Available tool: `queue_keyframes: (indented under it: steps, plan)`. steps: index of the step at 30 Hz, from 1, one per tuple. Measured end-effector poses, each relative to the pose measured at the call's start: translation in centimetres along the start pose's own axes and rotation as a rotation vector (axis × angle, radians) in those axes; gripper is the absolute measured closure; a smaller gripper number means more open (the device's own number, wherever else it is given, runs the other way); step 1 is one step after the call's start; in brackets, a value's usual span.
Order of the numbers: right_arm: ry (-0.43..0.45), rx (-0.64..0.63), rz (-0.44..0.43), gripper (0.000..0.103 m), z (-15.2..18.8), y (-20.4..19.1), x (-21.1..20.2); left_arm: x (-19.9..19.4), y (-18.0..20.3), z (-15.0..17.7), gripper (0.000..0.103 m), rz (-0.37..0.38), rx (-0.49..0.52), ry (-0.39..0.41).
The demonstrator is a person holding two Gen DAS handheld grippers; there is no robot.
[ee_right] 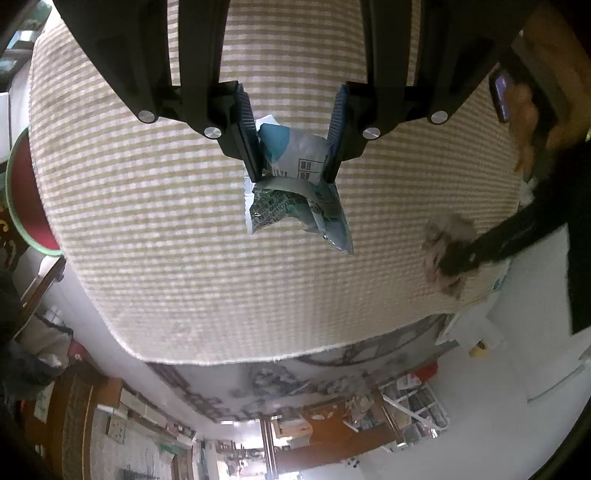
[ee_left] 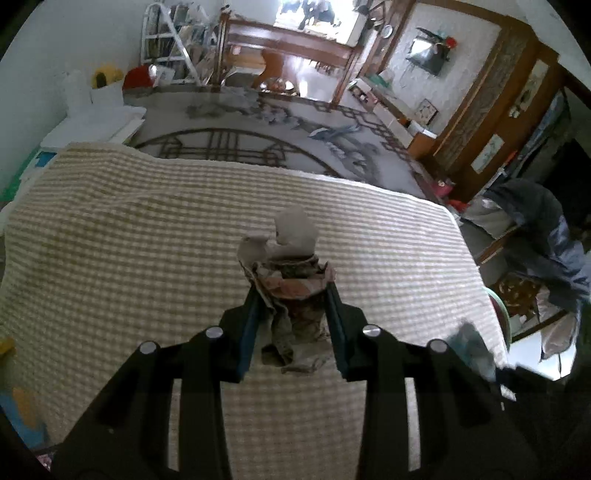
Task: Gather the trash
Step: 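Grasp the crumpled paper with the left tool while the right tool grasps the plastic wrapper, then lift the crumpled paper and plastic wrapper and carry both over the red bucket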
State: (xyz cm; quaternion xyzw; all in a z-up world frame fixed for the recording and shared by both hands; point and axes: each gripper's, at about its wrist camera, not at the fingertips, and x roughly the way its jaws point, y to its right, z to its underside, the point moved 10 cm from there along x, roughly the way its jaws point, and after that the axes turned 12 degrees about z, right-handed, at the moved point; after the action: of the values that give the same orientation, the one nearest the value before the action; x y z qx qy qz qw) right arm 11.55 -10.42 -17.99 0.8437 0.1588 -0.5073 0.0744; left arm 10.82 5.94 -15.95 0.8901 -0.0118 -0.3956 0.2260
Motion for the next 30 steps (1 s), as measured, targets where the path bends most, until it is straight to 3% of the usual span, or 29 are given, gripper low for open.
queue_keyframes:
  steps: [7,14,30]
  plan:
    - [0.080,0.023,0.014,0.068,-1.4,1.0,-1.6,-1.9,3.2,-0.4,0.070,0.025,0.088,0.022]
    - [0.081,0.069,0.009,0.068,-1.5,2.6,-1.9,-1.4,4.6,-0.1,0.069,0.047,0.084,-0.002]
    - [0.111,0.129,-0.009,0.068,-1.8,7.8,-2.7,-0.9,9.8,-0.2,0.069,0.035,0.153,0.020]
